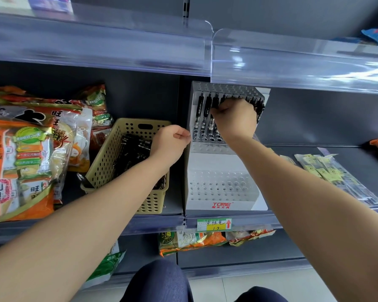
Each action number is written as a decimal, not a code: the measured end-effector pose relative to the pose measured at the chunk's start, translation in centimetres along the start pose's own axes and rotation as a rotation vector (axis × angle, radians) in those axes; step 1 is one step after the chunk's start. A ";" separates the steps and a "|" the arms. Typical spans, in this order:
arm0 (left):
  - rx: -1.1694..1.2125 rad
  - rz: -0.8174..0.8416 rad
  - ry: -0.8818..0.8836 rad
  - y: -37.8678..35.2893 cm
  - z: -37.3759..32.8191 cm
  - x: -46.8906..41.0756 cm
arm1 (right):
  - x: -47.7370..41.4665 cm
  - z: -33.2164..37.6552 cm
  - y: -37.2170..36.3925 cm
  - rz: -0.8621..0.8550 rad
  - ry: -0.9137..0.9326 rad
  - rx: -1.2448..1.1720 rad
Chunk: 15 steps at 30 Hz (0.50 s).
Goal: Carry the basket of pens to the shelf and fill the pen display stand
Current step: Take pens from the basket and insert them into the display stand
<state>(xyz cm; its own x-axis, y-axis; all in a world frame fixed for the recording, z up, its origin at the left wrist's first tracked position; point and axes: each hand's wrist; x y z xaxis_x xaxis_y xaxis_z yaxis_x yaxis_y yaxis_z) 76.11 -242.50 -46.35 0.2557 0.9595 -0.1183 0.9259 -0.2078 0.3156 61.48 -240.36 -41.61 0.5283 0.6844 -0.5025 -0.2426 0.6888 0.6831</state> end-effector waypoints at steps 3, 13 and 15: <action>-0.005 -0.003 0.002 0.0 0.0 0.0 | -0.3 0.2 0.0 0.014 -0.015 -0.015; 0.006 -0.008 -0.003 0.1 -0.2 -0.4 | -1.5 0.7 0.3 0.115 -0.040 0.048; 0.008 -0.006 -0.005 0.0 -0.2 -0.4 | -1.4 0.6 0.4 0.113 -0.031 0.084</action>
<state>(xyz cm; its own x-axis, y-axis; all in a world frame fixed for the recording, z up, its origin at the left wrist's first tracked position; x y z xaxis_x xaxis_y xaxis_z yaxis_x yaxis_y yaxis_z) 75.92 -242.84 -46.10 0.2515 0.9598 -0.1248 0.9295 -0.2035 0.3076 61.15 -241.20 -40.35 0.5262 0.7481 -0.4042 -0.2340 0.5844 0.7770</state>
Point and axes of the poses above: each hand's wrist, its own x-axis away from the middle knuckle, its own y-axis out of the back of the hand, z = x × y
